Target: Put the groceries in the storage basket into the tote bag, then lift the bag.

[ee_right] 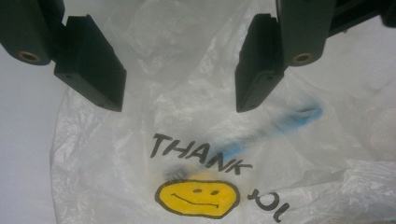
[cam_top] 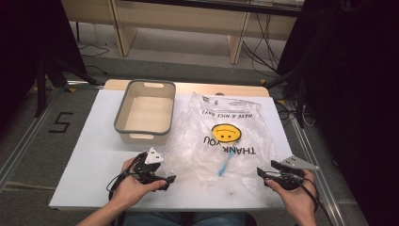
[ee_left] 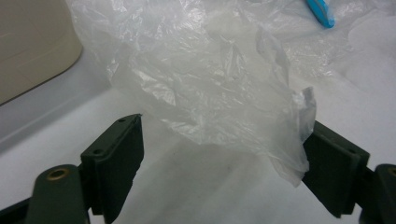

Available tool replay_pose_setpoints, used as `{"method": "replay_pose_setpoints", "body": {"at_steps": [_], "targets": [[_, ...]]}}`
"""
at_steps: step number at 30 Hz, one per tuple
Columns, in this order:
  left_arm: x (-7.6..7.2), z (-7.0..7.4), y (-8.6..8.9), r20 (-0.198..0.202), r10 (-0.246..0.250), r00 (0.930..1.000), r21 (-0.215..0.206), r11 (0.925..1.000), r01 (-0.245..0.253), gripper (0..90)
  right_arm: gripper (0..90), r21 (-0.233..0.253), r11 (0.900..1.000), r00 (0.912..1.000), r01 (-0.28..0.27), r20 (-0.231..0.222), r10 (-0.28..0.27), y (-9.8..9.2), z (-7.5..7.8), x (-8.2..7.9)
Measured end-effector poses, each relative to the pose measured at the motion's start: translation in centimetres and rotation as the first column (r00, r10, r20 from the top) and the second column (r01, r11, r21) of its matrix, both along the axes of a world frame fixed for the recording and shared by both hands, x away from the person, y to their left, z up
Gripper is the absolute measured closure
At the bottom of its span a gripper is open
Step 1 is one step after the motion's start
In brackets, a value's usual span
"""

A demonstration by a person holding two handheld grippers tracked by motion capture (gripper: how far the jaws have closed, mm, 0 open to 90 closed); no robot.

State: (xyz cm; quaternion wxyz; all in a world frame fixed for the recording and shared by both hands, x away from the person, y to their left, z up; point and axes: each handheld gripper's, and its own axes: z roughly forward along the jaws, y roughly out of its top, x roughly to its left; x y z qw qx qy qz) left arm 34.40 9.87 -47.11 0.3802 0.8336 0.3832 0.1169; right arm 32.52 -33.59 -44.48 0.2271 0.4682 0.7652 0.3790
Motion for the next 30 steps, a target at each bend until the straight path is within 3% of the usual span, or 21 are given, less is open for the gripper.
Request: {"method": "replay_pose_setpoints", "body": {"at_steps": [30], "targets": [[0.05, -0.2, -0.18, -0.001, 0.005, 1.0, 0.01, 0.9999, -0.005, 24.4, 33.6, 0.004, 1.0, 0.9999, 0.01, -0.012, -0.01, -0.32, -0.19, -0.27]]}}
